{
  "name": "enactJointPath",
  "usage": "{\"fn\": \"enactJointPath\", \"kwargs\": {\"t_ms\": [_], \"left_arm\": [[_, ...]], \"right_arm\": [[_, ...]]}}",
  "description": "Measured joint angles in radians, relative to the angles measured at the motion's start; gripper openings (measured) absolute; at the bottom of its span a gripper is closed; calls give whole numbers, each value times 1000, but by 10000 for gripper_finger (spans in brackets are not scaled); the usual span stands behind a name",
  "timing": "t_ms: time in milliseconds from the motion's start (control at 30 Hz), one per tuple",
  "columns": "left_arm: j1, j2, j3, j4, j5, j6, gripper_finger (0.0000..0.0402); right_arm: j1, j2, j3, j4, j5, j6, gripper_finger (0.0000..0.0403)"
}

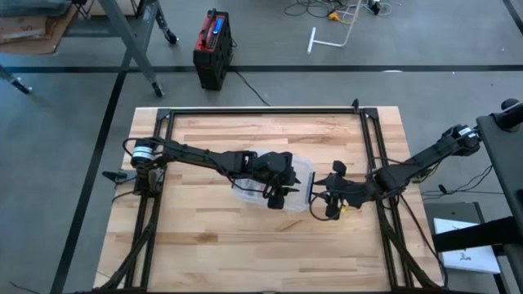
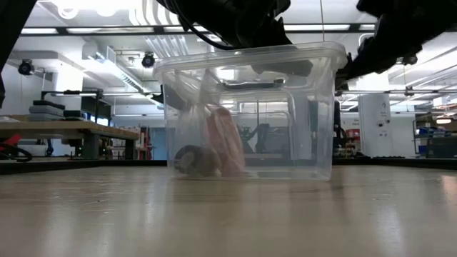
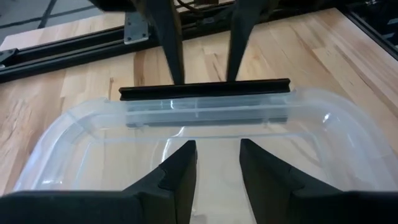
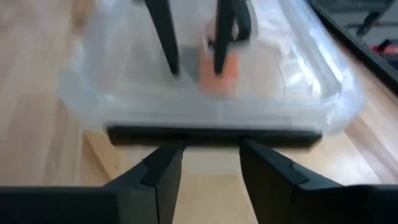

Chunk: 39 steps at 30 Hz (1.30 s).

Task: Roll bandage
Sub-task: Close the transparent bin on the table

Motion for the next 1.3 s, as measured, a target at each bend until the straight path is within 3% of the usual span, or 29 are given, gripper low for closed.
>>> {"fn": "enactJointPath", "kwargs": {"t_ms": [567,933,1167,1300], "left_arm": [[6,-2,-92,188,2,4,118],[7,-9,-136,259,28,-9,118],[5,-87,-138,237,11,3,114],[11,-175,-117,179,5,32,120]], "right_arm": [[-33,117,51,96,14,-26,129],[-49,120,56,120,1,-62,110],[-49,80,233,-72,32,-98,103],[-69,109,303,-81,33,-163,109]]}}
